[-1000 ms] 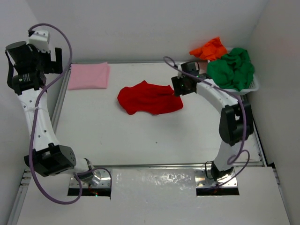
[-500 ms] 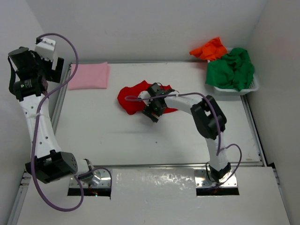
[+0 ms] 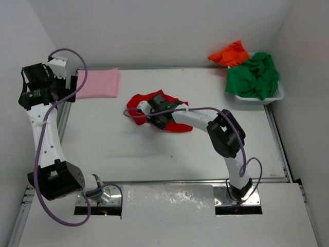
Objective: Fold and stack the t-shirts
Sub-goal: Flatten out the tshirt
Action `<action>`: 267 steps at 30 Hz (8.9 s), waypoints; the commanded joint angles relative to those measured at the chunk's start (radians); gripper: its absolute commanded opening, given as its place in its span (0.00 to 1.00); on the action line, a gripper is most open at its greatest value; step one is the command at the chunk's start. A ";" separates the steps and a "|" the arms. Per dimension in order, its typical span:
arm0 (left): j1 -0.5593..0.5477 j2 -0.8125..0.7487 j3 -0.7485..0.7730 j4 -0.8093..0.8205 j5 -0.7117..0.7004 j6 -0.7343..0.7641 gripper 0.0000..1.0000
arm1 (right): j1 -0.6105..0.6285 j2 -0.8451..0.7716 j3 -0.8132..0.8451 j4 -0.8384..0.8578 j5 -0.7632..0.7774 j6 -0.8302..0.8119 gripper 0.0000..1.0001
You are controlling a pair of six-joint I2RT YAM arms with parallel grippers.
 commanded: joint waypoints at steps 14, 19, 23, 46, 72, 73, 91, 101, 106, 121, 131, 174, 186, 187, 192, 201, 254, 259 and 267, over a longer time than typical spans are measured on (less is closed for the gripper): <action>-0.022 0.023 0.018 0.093 0.206 -0.054 0.87 | -0.301 -0.509 -0.184 0.416 -0.452 0.623 0.00; -0.138 0.024 -0.019 0.082 0.274 -0.062 0.82 | -0.430 -0.660 -0.510 0.336 -0.312 0.489 0.00; -0.249 0.030 -0.065 0.083 0.228 -0.033 0.82 | -0.757 -0.668 -0.584 0.224 -0.187 0.570 0.36; -0.074 -0.003 -0.298 0.091 0.107 -0.081 0.82 | 0.260 0.206 0.477 -0.113 0.158 0.199 0.73; -0.222 0.047 -0.147 0.056 0.205 -0.038 0.76 | -0.218 -0.451 -0.004 0.078 0.026 0.509 0.00; -0.267 0.050 -0.140 0.068 0.191 -0.027 0.76 | -0.266 -0.506 -0.118 0.104 0.016 0.524 0.00; -1.120 0.346 -0.310 0.227 -0.148 0.102 0.98 | -0.699 -0.902 -0.435 0.109 -0.061 0.600 0.00; -1.117 0.537 -0.349 0.559 -0.657 0.096 0.98 | -0.697 -0.876 -0.435 0.124 -0.089 0.584 0.00; -1.083 0.564 -0.357 0.577 -0.545 0.087 0.44 | -0.699 -0.893 -0.477 0.133 -0.089 0.575 0.00; -0.832 0.063 -0.001 -0.139 -0.052 0.301 0.00 | -0.711 -1.089 -0.357 0.063 -0.047 0.442 0.00; -0.744 -0.019 0.142 -0.476 0.185 0.523 0.05 | -0.711 -1.126 -0.116 -0.111 -0.050 0.290 0.00; -0.786 0.161 -0.665 0.182 -0.059 0.160 0.82 | -0.709 -0.974 -0.530 0.144 -0.234 0.436 0.00; -0.614 0.077 -0.363 0.035 -0.022 0.176 0.00 | -0.709 -0.927 -0.419 0.087 -0.164 0.389 0.00; -0.597 0.061 -0.308 0.030 -0.015 0.179 0.00 | -0.709 -0.916 -0.409 0.087 -0.162 0.388 0.00; -0.565 0.018 -0.193 -0.022 -0.015 0.211 0.00 | -0.709 -0.919 -0.349 0.060 -0.149 0.367 0.00; -0.565 -0.035 -0.140 -0.216 0.028 0.321 0.00 | -0.711 -0.980 -0.305 -0.011 -0.095 0.305 0.00; -0.448 -0.054 -0.261 0.093 -0.140 0.196 0.00 | -0.711 -0.878 0.023 -0.031 -0.109 0.307 0.00; -0.447 -0.034 -0.035 0.005 -0.098 0.174 0.00 | -0.711 -0.859 0.180 -0.042 -0.106 0.294 0.00; -0.447 0.009 0.258 -0.036 -0.159 0.140 0.00 | -0.711 -0.868 0.346 -0.068 -0.101 0.278 0.00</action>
